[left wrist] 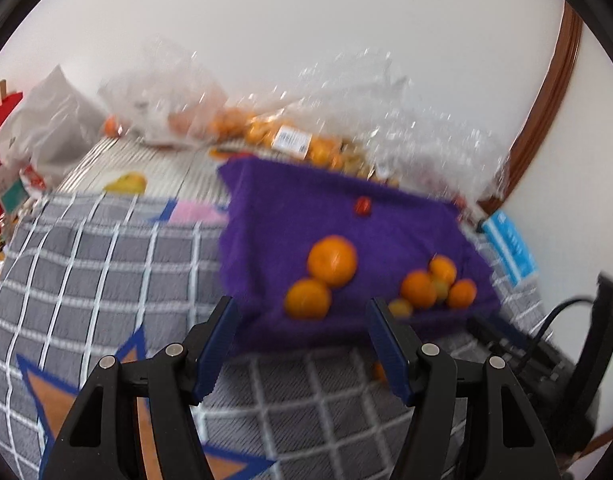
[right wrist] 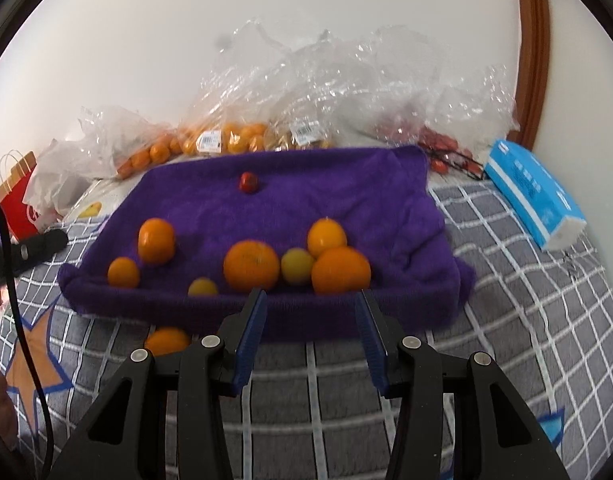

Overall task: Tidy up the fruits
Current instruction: 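Withdraw both open tools from the towel toward the loose oranges, then grasp a loose orange on the bedspread with the right tool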

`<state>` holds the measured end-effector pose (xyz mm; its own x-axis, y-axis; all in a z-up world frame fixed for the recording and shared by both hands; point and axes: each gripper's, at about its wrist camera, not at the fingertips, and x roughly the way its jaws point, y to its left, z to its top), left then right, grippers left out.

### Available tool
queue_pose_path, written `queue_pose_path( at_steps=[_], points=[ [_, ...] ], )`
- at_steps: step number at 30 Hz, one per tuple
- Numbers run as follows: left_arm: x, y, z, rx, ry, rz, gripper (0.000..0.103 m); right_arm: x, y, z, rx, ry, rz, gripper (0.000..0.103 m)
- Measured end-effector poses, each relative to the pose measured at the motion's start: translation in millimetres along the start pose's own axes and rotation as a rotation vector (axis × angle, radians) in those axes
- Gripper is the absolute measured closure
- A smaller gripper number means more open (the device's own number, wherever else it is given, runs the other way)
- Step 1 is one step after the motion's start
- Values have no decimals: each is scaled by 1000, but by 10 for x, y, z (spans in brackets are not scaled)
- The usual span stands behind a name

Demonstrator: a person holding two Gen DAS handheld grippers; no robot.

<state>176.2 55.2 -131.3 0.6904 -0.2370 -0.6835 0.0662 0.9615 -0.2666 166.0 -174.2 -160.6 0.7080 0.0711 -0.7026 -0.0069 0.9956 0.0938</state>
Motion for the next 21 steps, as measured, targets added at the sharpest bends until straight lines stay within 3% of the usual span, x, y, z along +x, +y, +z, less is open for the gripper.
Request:
queue_pose_path(
  at_steps=[6, 15, 21],
  points=[
    [3, 45, -292, 67, 43, 77, 39, 43, 81, -200, 2, 41, -12, 57],
    [80, 115, -483, 70, 67, 88, 39, 99, 58, -316, 46, 60, -9, 57],
    [150, 259, -507, -1, 69, 73, 39, 130, 96, -285, 35, 69, -24, 57]
  ],
)
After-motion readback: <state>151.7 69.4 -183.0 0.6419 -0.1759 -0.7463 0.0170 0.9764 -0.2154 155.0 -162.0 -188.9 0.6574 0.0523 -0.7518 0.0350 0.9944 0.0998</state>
